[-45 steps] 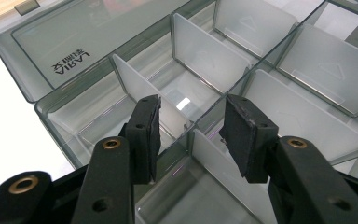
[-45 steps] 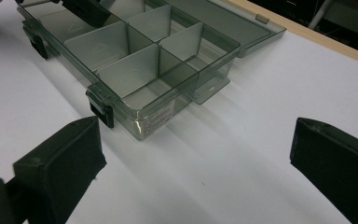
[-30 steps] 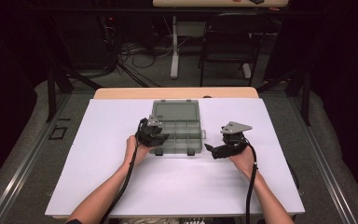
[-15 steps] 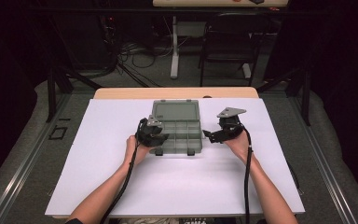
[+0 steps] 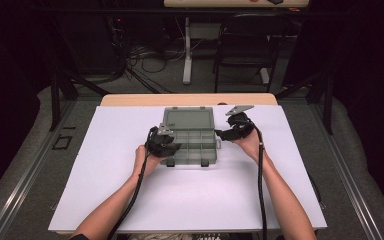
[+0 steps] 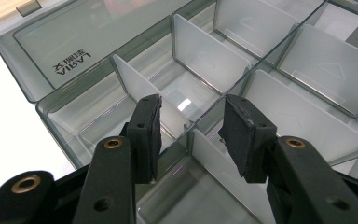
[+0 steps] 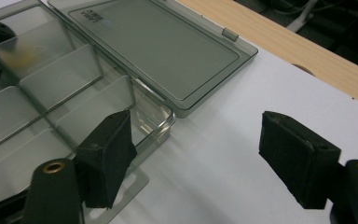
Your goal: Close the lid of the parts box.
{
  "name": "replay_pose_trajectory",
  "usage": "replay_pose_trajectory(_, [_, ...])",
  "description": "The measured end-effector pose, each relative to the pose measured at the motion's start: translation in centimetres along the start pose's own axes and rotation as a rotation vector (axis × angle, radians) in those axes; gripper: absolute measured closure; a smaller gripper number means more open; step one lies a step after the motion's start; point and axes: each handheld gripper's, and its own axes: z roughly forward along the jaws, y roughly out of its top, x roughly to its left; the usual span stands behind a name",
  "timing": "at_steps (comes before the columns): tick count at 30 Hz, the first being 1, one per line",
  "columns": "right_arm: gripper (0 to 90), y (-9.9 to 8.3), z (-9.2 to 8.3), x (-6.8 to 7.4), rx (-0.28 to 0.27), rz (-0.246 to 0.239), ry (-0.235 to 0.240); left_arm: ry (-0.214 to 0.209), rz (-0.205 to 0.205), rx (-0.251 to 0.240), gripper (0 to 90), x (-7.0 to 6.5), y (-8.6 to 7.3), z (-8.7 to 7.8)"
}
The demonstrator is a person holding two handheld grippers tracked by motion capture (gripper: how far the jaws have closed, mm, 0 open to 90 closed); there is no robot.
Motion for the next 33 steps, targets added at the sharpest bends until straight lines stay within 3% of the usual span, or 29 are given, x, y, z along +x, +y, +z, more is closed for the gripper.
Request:
replay_pose_trajectory(4, [49.9, 0.4, 0.9, -0.1, 0.014, -0.017, 0.004, -0.002, -0.002, -0.001, 57.5, 0.0, 0.0, 0.0])
replay_pose_trajectory(7, [63.7, 0.8, 1.5, -0.7, 0.029, 0.035, 0.017, -0.002, -0.002, -0.001, 57.5, 0.0, 0.0, 0.0])
replay_pose_trajectory(9, [71.8, 1.0, 1.8, -0.9, 0.032, 0.042, -0.001, -0.002, -0.001, 0.000, 57.5, 0.0, 0.0, 0.0])
replay_pose_trajectory(15, [85.4, 1.2, 2.7, -1.4, 0.059, 0.050, -0.019, -0.003, 0.000, 0.000, 57.6, 0.0, 0.0, 0.0])
replay_pose_trajectory(20, [90.0, 1.4, 3.5, -1.3, 0.085, 0.025, -0.028, -0.006, -0.004, 0.000, 58.1, 0.1, 0.0, 0.0])
replay_pose_trajectory(24, [90.0, 1.1, 4.5, -1.1, 0.127, -0.004, -0.067, -0.006, -0.002, 0.000, 58.1, 0.1, 0.0, 0.0])
replay_pose_trajectory(33, [90.0, 0.6, 6.1, -0.8, 0.189, -0.013, -0.044, -0.006, 0.001, 0.000, 58.2, 0.1, 0.0, 0.0])
